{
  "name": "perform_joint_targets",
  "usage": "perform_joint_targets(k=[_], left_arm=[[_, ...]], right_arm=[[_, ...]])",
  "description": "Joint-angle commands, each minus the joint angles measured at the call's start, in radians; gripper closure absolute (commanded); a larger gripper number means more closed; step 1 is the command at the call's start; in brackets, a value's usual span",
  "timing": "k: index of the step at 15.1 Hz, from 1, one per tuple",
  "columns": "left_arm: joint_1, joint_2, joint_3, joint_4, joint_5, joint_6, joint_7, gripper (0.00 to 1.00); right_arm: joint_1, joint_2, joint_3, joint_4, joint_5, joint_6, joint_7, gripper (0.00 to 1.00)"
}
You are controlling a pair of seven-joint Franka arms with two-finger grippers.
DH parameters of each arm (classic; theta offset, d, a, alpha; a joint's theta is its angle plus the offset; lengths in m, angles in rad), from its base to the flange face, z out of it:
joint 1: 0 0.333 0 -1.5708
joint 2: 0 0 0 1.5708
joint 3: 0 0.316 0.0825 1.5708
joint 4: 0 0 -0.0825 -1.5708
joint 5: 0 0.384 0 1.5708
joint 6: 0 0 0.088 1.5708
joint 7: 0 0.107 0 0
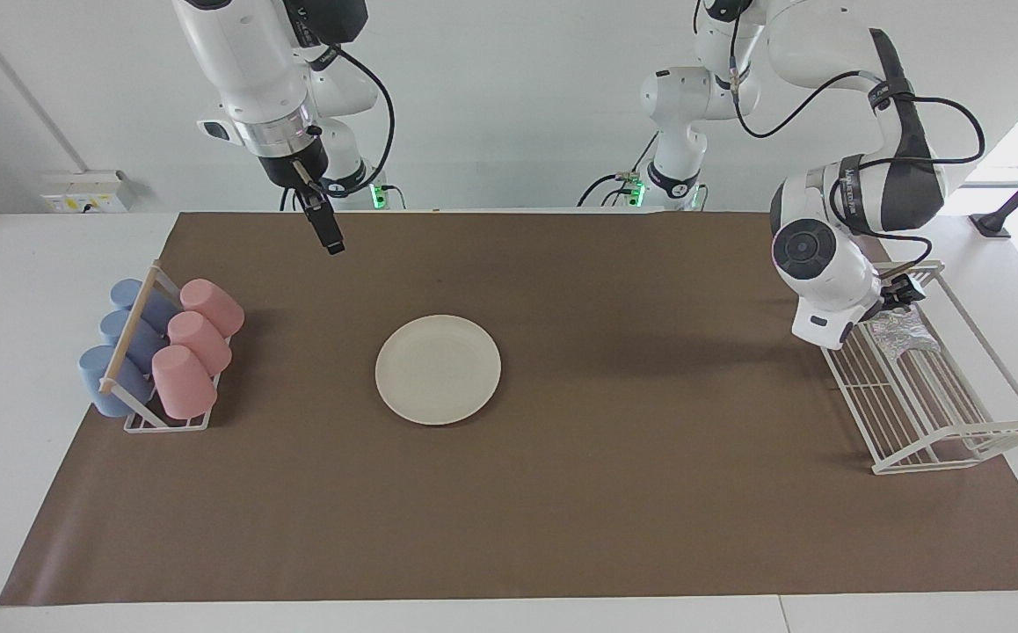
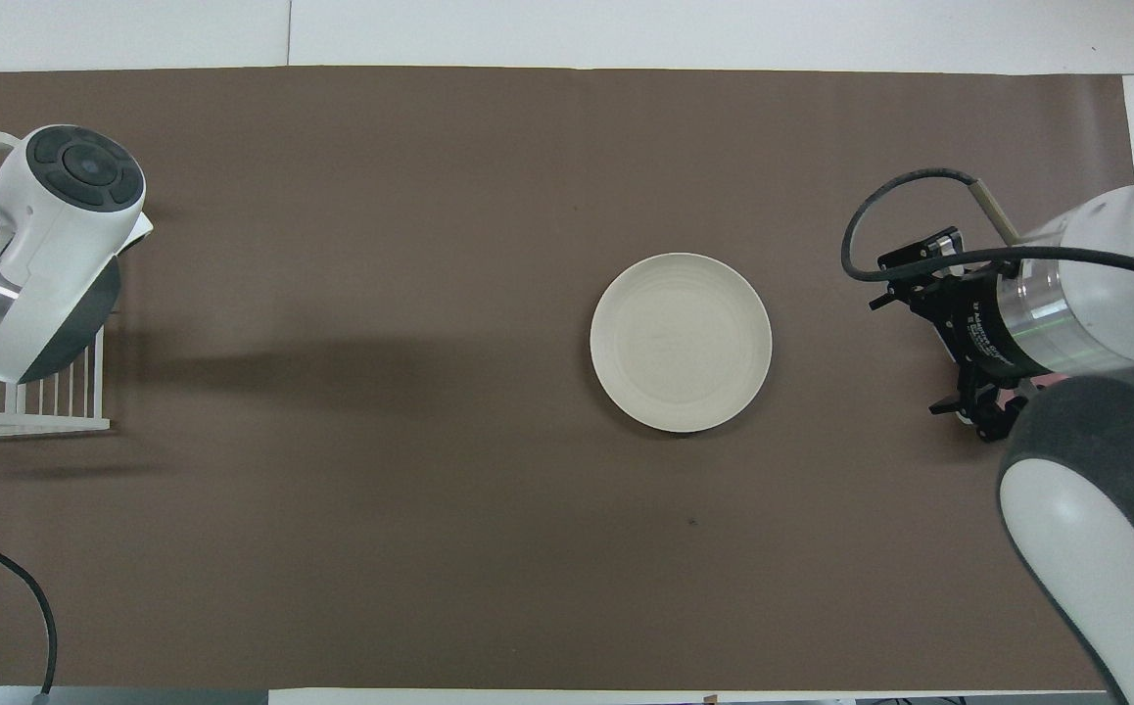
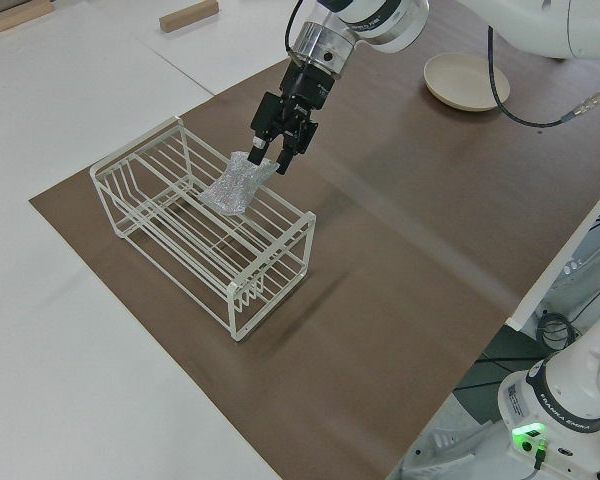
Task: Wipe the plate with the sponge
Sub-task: 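Move the right gripper toward the plate while the left gripper reaches the rack, then lift the clear plastic scraper out of the rack with the left gripper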
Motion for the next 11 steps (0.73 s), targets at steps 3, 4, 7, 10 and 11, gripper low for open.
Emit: perform_joint_targets(k=[3, 4, 7, 10, 11], left_arm=[[0.023, -0.001, -0.003, -0.009, 0.049, 0.026, -0.004, 0.95], [0.023, -0.001, -0.003, -0.009, 0.054, 0.025, -0.002, 1.00], [0.023, 0.000, -0.005, -0.004, 0.054, 0.026, -0.002, 1.00], [0.021, 0.011, -0.005, 0.007, 0.052, 0.026, 0.000, 1.00], [0.021, 0.015, -0.006, 0.023, 0.049, 0.022, 0.001, 1.00]], right_arm=[[0.030, -0.026, 0.008, -0.028, 0.008, 0.031, 0.273, 0.00], [0.042, -0.023, 0.008, -0.023, 0.008, 0.040, 0.311, 0.00], [0.067, -0.026, 0.024, -0.025, 0.010, 0.035, 0.374, 0.00], [0.104, -0.029, 0.027, -0.029, 0.008, 0.040, 0.408, 0.00], [0.105, -0.029, 0.027, -0.029, 0.008, 0.040, 0.410, 0.00]])
